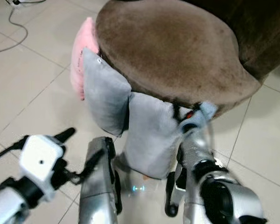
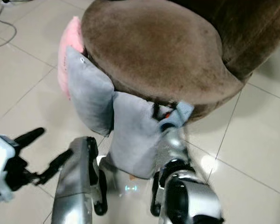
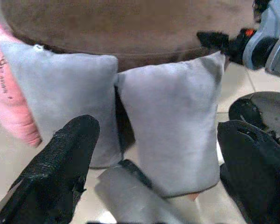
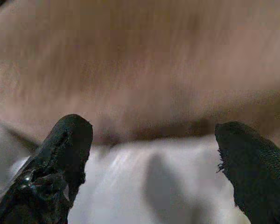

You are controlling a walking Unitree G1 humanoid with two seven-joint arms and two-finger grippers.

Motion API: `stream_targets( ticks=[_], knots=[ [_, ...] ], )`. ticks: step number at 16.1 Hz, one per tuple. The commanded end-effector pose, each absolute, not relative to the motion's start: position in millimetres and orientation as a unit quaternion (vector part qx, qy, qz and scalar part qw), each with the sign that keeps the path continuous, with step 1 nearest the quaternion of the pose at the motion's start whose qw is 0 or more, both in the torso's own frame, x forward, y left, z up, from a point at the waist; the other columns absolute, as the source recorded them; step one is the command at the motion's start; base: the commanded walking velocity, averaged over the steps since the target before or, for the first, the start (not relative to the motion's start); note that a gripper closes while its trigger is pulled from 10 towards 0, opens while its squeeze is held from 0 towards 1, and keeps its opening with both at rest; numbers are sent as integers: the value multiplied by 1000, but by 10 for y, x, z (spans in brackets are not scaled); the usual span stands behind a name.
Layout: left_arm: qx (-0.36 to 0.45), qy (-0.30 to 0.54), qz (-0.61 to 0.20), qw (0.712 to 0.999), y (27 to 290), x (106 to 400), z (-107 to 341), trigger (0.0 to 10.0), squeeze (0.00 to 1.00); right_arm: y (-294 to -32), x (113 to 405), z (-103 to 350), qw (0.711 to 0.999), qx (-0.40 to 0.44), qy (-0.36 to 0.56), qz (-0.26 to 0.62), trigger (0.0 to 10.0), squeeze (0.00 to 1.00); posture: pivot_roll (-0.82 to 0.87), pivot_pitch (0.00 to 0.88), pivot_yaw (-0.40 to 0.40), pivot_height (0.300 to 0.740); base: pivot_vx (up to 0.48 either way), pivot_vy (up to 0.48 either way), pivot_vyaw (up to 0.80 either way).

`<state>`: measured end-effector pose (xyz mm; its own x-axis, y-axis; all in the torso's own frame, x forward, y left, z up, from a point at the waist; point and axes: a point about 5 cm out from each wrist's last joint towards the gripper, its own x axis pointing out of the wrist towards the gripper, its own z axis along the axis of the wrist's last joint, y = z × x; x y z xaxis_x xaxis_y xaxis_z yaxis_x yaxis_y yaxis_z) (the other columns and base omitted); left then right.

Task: Move the pillow to the sofa from floor

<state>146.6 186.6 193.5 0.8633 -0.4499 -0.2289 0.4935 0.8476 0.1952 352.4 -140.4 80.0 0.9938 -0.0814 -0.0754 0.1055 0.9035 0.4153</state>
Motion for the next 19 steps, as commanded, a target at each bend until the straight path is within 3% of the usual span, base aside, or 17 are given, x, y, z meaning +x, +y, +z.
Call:
stream_targets(
  ticks=[1, 6, 10, 16, 19],
  knots=[
    [126, 95, -243, 957, 1859, 1453, 1898, 10000, 0, -1475, 3469, 744, 980, 188, 26, -61, 10000, 0, 297, 287, -4, 458, 0, 0, 0],
    [128, 94, -244, 957, 1841, 1464, 1889, 10000, 0, -1666, 3405, 545, 956, 228, 98, -154, 10000, 0, 319, 286, 7, 458, 0, 0, 0],
    [135, 91, -243, 956, 1859, 1485, 1914, 10000, 0, -1466, 3380, 428, 922, 308, 156, -176, 10000, 0, 337, 286, 18, 458, 0, 0, 0],
    [128, 90, -250, 955, 1828, 1488, 1911, 10000, 0, -1301, 3500, 629, 896, 410, 91, -143, 10000, 0, 335, 289, 17, 458, 0, 0, 0],
    [127, 91, -250, 955, 1829, 1489, 1902, 10000, 0, -1268, 3563, 734, 904, 404, 73, -120, 10000, 0, 335, 289, 17, 458, 0, 0, 0]
  ],
)
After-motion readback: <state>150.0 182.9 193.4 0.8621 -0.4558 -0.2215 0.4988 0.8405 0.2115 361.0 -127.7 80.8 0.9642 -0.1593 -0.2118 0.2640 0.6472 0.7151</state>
